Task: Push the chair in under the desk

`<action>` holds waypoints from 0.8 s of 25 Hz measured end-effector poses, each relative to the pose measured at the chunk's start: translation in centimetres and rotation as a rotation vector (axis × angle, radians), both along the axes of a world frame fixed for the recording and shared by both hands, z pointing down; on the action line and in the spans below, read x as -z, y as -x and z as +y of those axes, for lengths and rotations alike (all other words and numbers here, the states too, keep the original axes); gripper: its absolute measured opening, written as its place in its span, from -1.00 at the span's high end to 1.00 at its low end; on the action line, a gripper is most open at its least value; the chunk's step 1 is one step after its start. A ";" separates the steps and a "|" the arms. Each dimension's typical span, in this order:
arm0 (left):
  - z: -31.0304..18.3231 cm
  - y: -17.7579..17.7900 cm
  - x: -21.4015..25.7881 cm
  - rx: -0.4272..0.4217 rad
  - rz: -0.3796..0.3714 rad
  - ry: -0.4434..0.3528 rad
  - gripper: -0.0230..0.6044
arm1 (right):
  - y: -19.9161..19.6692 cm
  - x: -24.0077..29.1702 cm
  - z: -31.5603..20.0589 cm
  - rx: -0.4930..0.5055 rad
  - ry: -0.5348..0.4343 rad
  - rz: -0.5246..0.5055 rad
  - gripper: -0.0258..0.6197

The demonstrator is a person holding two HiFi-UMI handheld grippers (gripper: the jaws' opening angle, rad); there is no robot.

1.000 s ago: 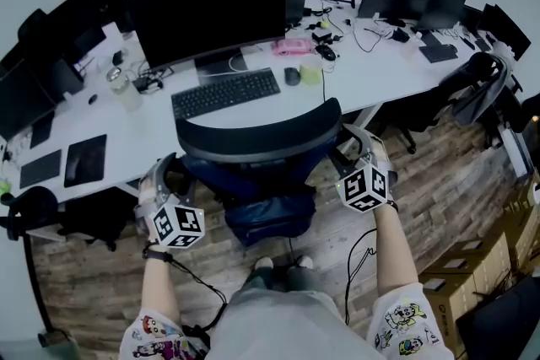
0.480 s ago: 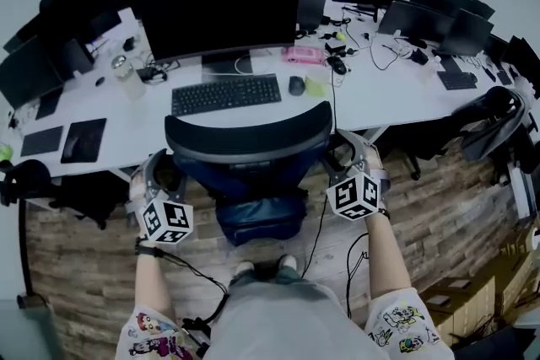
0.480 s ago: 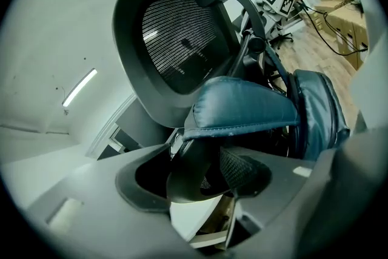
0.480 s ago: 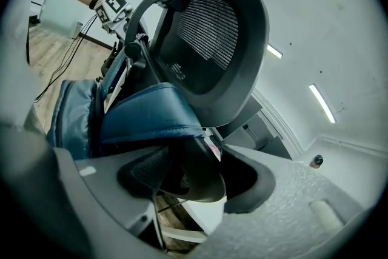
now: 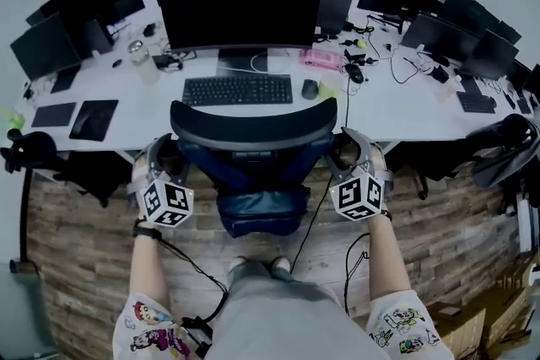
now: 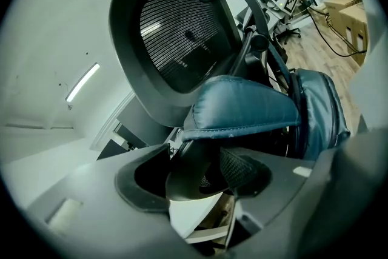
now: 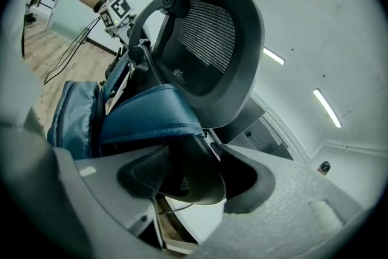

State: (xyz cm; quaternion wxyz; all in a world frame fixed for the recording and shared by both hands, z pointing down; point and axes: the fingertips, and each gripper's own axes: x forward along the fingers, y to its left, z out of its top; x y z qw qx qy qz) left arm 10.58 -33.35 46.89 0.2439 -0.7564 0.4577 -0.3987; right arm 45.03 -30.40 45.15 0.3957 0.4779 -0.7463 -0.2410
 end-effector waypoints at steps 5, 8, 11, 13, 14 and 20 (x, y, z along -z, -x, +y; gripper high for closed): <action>-0.6 0.6 0.1 0.001 -0.009 0.017 0.11 | 0.7 0.1 -0.2 0.002 -0.016 -0.002 0.12; -0.5 0.7 0.0 -0.008 -0.005 0.012 0.11 | 0.8 0.0 -0.1 -0.002 -0.010 0.000 0.12; -0.4 0.7 0.0 -0.016 -0.005 0.007 0.11 | 0.7 -0.1 -0.1 -0.005 -0.007 0.002 0.12; -0.3 0.6 0.0 -0.019 -0.004 0.006 0.11 | 0.6 0.0 0.0 -0.009 -0.008 0.002 0.12; -0.3 0.5 0.1 -0.019 -0.003 0.006 0.11 | 0.6 0.0 0.0 -0.011 -0.008 0.002 0.12; -0.2 0.4 0.1 -0.018 0.005 0.001 0.11 | 0.6 0.0 0.2 -0.012 -0.006 0.000 0.11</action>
